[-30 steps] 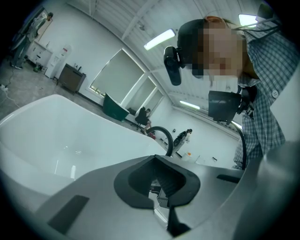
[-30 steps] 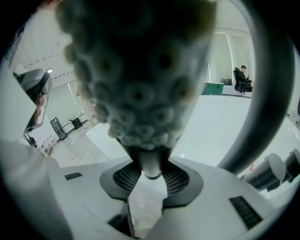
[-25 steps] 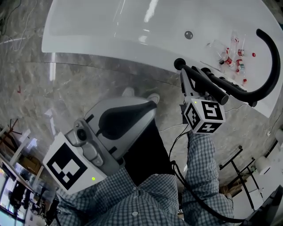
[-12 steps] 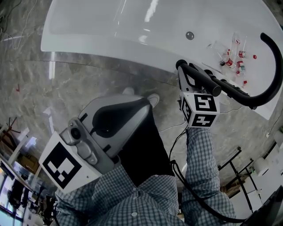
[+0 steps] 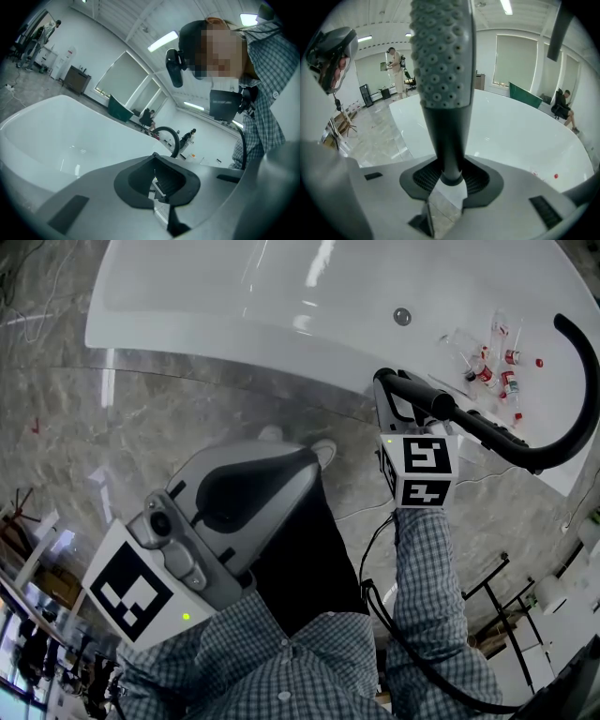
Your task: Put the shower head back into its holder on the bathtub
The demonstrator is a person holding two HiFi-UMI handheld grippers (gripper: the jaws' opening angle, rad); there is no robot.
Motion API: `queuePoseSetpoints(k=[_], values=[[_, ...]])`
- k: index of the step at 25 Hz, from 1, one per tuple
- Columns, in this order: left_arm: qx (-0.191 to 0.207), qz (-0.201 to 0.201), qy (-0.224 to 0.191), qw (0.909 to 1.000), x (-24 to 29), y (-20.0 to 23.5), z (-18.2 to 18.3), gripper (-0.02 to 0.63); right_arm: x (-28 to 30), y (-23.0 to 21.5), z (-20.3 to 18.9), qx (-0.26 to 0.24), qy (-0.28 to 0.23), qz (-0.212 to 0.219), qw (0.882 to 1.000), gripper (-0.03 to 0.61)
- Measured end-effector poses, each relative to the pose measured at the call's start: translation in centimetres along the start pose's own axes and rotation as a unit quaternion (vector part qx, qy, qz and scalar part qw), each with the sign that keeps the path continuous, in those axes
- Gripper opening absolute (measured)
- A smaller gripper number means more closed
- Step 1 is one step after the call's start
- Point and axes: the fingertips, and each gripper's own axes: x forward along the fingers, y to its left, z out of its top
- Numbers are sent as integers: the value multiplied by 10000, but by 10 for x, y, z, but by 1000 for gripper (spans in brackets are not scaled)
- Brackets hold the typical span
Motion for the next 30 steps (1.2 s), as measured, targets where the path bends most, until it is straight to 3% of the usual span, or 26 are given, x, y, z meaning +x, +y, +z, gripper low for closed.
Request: queuePoseSetpoints(k=[9, 19, 25, 30], values=[[44, 4, 39, 10000, 1, -2, -2, 9, 2, -4, 2, 450, -415, -182, 9980, 137], [42, -67, 159, 9998, 0, -4, -7, 9, -8, 5, 0, 192, -511, -145, 9984, 152], [40, -141, 235, 9996, 0, -6, -8, 9, -25, 8, -3, 367, -536, -222, 9976, 152], [49, -215, 312, 9993, 0, -7, -11, 9, -39, 8, -8, 620, -611, -344, 9956, 113]])
